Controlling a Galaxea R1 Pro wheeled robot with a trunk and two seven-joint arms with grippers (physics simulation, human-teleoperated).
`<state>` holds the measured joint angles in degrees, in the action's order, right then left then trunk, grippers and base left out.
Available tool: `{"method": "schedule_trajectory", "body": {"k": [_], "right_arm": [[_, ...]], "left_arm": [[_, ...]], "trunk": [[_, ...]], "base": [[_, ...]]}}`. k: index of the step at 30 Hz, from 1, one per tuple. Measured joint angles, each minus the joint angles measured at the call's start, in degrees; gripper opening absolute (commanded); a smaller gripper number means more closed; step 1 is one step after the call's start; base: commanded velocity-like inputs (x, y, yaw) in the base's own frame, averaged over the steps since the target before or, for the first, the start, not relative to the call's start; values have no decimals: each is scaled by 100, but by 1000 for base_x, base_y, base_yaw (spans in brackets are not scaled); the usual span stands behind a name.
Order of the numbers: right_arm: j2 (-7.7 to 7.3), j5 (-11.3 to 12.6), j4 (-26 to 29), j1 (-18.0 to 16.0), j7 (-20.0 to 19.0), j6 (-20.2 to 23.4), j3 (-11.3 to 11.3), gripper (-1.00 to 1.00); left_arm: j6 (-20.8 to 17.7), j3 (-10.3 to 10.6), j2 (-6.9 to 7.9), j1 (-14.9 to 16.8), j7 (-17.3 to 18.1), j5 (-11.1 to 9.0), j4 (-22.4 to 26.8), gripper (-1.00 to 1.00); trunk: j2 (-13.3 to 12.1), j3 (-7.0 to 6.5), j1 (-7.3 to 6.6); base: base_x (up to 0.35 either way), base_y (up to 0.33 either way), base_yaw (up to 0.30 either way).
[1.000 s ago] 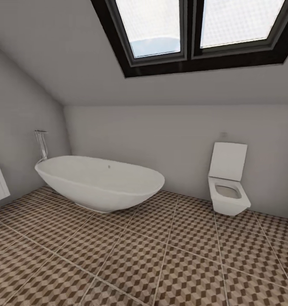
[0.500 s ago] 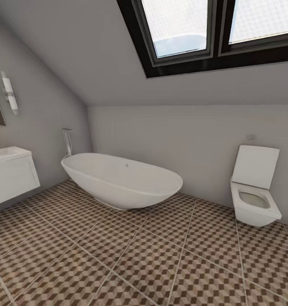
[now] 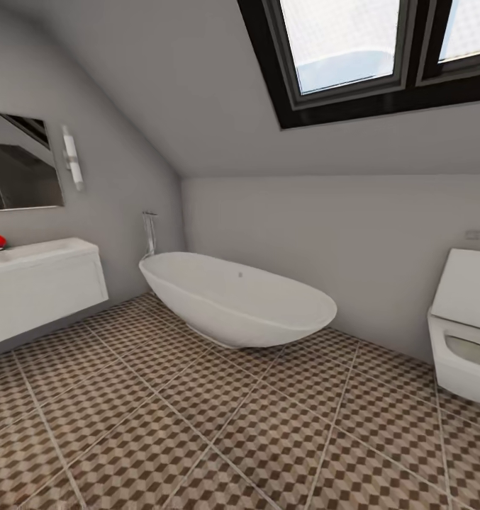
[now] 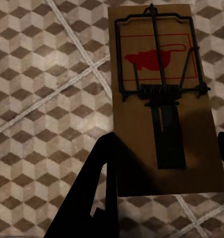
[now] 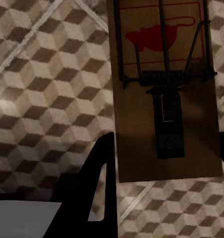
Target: Take the four mousetraps from the cabinet in the bathroom and place them on the bathroom floor. Make sure all four end up on the same floor surface, and ensure that at least two of them are either under or directly next to the same bathroom sink.
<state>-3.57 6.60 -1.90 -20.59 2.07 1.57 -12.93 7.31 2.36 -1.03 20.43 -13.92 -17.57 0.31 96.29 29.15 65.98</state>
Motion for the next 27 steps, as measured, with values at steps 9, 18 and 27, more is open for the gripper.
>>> {"method": "schedule_trajectory", "body": {"k": [9,18,27], "right_arm": [[71,-109,0,115,43,-28,-2,-100],[222,-461,1,230,80,-45,-3,-100],[232,-485,1,235,79,-26,-3,-100]], "left_arm": [[0,-2,0,0,-1,0,0,-100],[0,-1,0,0,1,0,0,-100],[0,1,0,0,0,0,0,-100]], "trunk": [[0,0,0],[0,0,0],[0,0,0]], "base": [[0,0,290],[0,0,290],[0,0,290]]}}
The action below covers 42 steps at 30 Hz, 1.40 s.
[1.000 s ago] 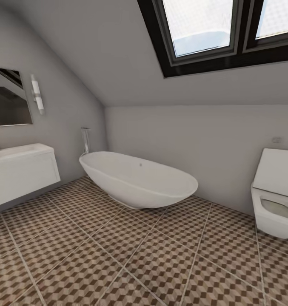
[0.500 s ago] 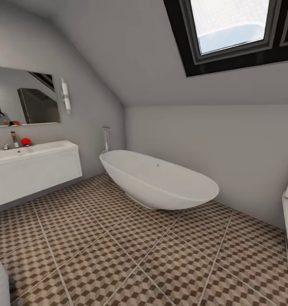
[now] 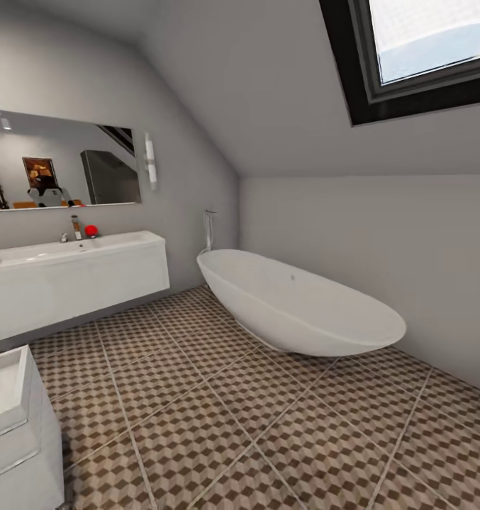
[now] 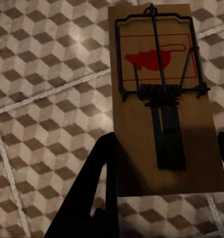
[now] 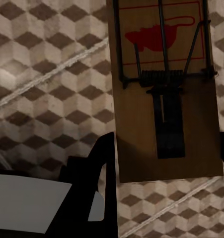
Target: Take the four mousetraps from the cabinet in the bathroom and place them on the bathroom floor. Make sure all four end up on the same floor surface, and ensure that at least two of them are either under or directly next to the same bathroom sink.
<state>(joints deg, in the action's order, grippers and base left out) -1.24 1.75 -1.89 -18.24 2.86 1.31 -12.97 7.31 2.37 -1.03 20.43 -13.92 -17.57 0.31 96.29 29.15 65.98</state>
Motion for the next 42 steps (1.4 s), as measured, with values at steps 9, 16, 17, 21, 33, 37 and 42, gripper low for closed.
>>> {"method": "schedule_trajectory", "body": {"k": [9,16,17,21,33,37,42], "right_arm": [[9,-1,0,0,1,16,0,-100],[-4,0,0,0,2,3,0,-100],[-8,3,0,0,2,-2,2,-100],[-15,6,0,0,2,6,6,-100],[-8,7,-1,0,9,60,8,-100],[-8,7,-1,0,1,64,8,-100],[-8,7,-1,0,-3,66,9,-100]], "left_arm": [[0,-1,0,0,-1,0,0,-100],[0,0,0,0,0,0,0,-100],[0,-2,0,0,-2,0,0,-100],[0,-4,0,0,-1,0,0,-100],[0,-1,0,0,-1,0,0,-100],[0,-1,0,0,1,0,0,-100],[0,-1,0,0,-1,0,0,-100]], "trunk": [[0,0,0],[0,0,0],[0,0,0],[0,0,0],[0,0,0],[0,0,0],[0,0,0]], "base": [[0,0,290],[0,0,290],[0,0,290],[0,0,290],[0,0,290],[0,0,290],[0,0,290]]}}
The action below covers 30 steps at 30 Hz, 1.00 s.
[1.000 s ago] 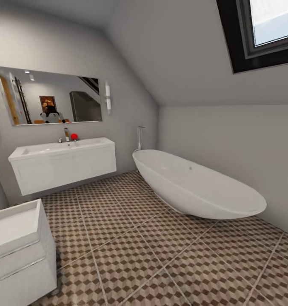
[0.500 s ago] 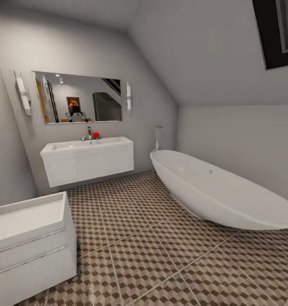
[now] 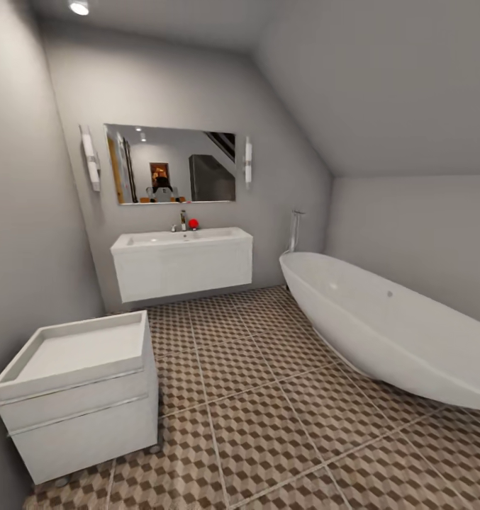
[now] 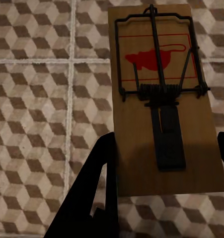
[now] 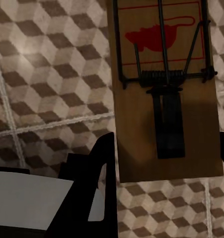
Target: Take the four mousetraps from the cabinet in the bathroom and place them on the bathroom floor. Make sure all four end up on the same floor surface, and ensure that at least two of them are either under or directly next to the same bathroom sink.
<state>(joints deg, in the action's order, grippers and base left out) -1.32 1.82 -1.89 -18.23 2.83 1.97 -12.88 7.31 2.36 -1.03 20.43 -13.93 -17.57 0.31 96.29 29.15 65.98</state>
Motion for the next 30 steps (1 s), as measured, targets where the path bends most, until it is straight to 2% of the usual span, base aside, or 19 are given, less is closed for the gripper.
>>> {"method": "schedule_trajectory", "body": {"k": [11,23,30], "right_arm": [[-34,0,0,0,5,-17,-4,-100],[-4,-8,0,15,5,-58,-9,-100],[-22,-8,3,17,6,-85,-5,-100]], "left_arm": [[0,-1,0,0,1,0,0,-100],[3,1,-2,0,1,10,0,-100],[-23,-21,-61,1,-2,-11,-5,-100]], "trunk": [[0,0,0],[0,0,0],[0,0,-1]], "base": [[0,0,290],[0,0,290],[35,-6,90]]}}
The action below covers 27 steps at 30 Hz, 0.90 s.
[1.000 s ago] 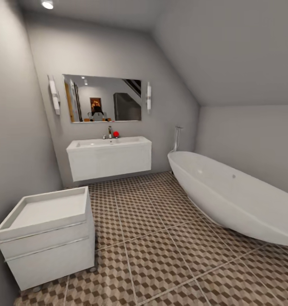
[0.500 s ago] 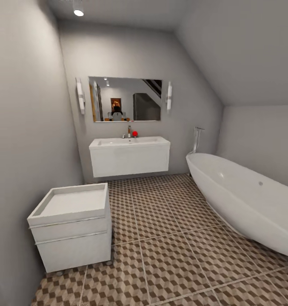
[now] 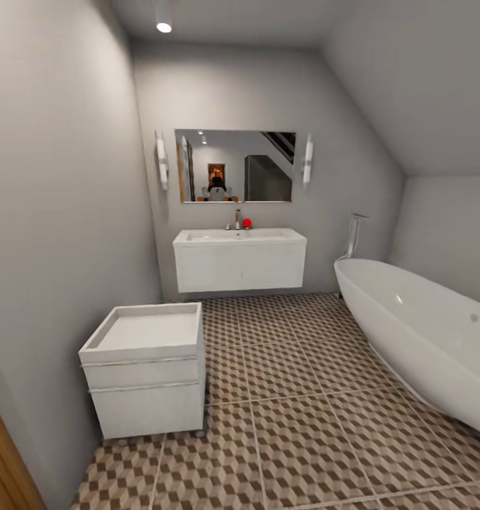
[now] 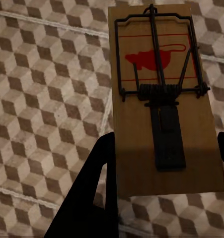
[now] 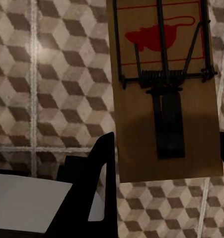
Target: Take the four mousetraps from the cabinet in the bathroom and place them on the bathroom floor. Make sure all four end up on the same floor surface, and ensure that at least two of them are either under or directly next to the same bathroom sink.
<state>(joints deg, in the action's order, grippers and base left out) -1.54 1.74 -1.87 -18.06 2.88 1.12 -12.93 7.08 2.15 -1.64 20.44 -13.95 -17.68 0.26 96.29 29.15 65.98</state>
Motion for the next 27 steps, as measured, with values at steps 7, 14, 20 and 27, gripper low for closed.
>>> {"method": "schedule_trajectory", "body": {"k": [7,14,20,27], "right_arm": [[2,28,0,-2,2,-13,5,-100],[-6,59,1,-3,1,-11,10,-100],[1,63,3,-1,1,6,14,-100],[-8,63,4,-4,0,9,17,-100]], "left_arm": [[-763,-2,-19,1,19,20,8,-100],[-824,-7,-21,2,21,23,17,-100],[-824,-10,-28,2,19,23,25,-100],[-835,-10,-28,2,13,20,23,-100]], "trunk": [[0,0,-2],[0,0,-1],[0,0,1],[0,0,1]], "base": [[285,-137,2],[220,-82,-38],[31,-9,-205],[3,-1,-115]]}}
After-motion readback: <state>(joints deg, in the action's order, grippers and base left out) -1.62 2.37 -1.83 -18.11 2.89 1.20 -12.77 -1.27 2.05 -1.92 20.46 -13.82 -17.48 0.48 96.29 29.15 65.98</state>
